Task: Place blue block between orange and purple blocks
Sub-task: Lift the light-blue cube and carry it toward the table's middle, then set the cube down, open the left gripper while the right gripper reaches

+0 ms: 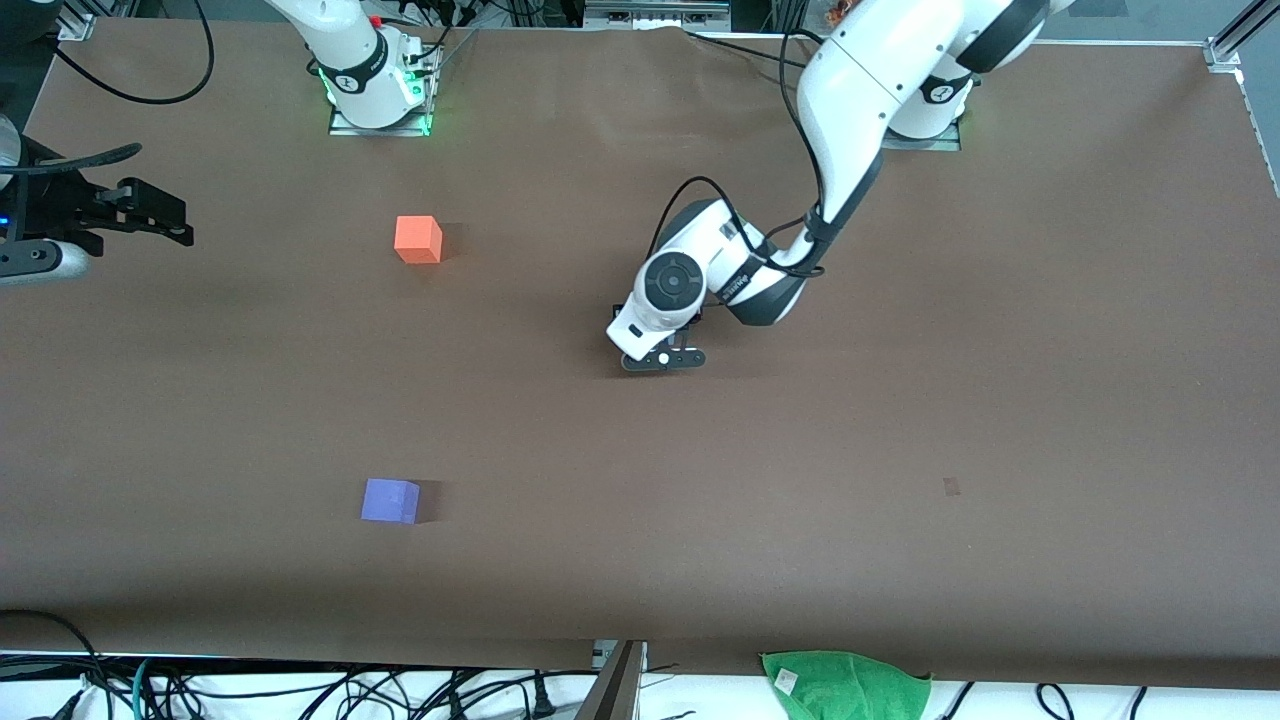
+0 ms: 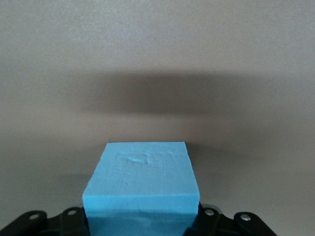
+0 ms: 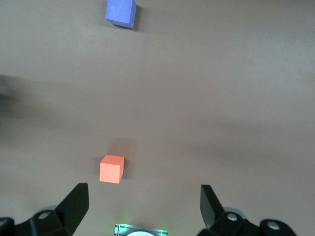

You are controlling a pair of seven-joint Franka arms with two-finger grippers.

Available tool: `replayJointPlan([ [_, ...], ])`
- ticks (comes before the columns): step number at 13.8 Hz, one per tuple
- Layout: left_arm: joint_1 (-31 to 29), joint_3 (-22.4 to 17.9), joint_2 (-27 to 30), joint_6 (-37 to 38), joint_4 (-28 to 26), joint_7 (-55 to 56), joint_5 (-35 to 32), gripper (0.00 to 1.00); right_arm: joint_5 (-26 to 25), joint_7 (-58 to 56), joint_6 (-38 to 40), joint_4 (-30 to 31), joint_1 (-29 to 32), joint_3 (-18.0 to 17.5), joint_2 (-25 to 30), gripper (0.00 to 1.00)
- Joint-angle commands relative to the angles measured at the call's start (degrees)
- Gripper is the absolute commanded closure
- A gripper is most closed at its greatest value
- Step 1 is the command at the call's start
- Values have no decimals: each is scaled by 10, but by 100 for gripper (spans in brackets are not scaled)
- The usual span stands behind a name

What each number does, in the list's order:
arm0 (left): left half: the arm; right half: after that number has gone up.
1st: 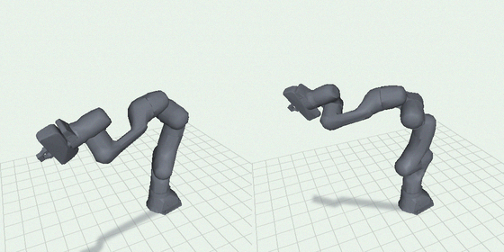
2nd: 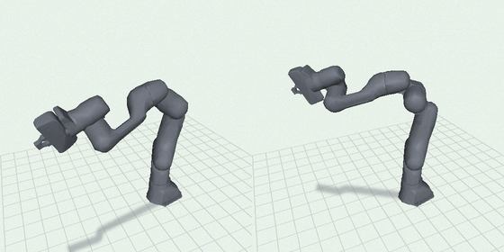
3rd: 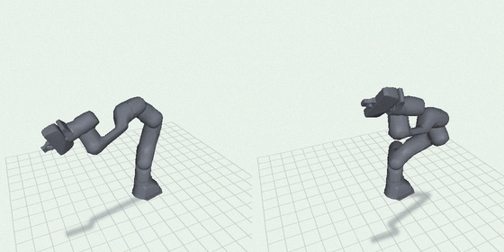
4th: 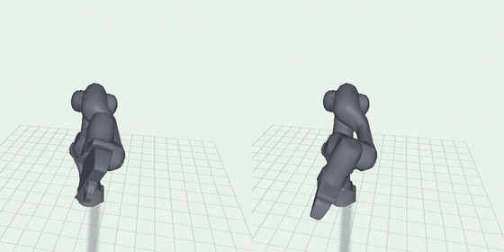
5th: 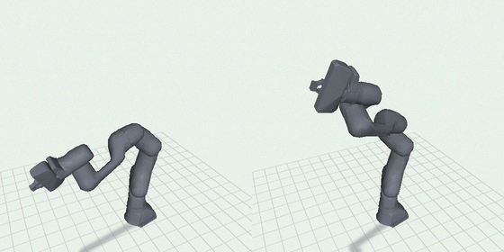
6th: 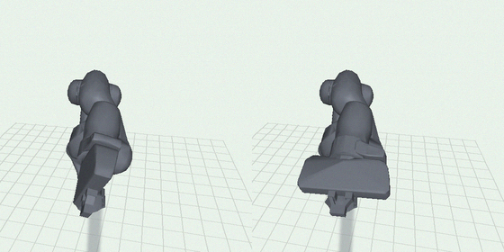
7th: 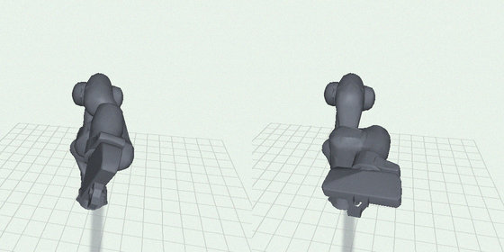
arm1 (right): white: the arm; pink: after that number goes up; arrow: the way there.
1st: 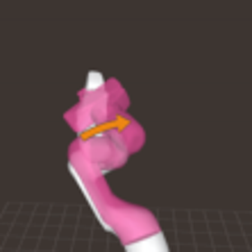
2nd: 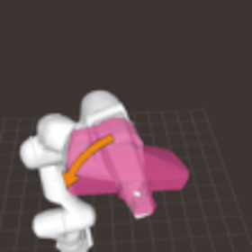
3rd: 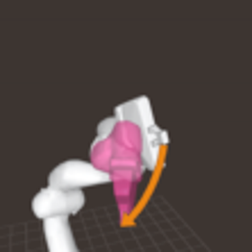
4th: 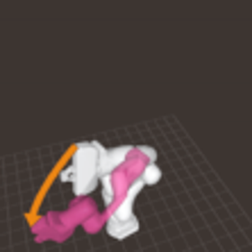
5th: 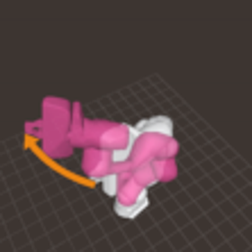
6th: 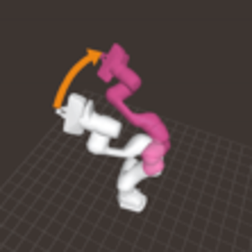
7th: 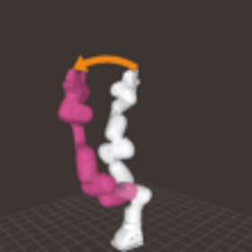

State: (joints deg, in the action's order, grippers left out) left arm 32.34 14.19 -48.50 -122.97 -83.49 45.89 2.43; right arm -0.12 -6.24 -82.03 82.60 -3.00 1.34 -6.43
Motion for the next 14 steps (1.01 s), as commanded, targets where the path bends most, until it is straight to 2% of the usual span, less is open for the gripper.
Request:
replayJointPlan([
  [1, 7, -13, -14, -1, 18, 7, -7, 44, 8, 5, -1, 1, 11, -2, 2, 0],
  [2, 8, -13, -13, -1, 18, 1, -10, 0, 8, 5, -1, 1, 12, -2, 1, 0],
  [8, -17, -7, 44, 16, 18, 2, -3, 0, 9, -3, -2, 2, 9, -5, -10, 0],
  [11, -28, -6, 96, 64, 18, -3, 27, 0, 11, -1, -1, 3, 4, -9, -24, 0],
  [14, -57, -6, 138, 151, 18, -20, 26, 0, 11, -1, 5, 4, -6, -10, -36, 0],
])
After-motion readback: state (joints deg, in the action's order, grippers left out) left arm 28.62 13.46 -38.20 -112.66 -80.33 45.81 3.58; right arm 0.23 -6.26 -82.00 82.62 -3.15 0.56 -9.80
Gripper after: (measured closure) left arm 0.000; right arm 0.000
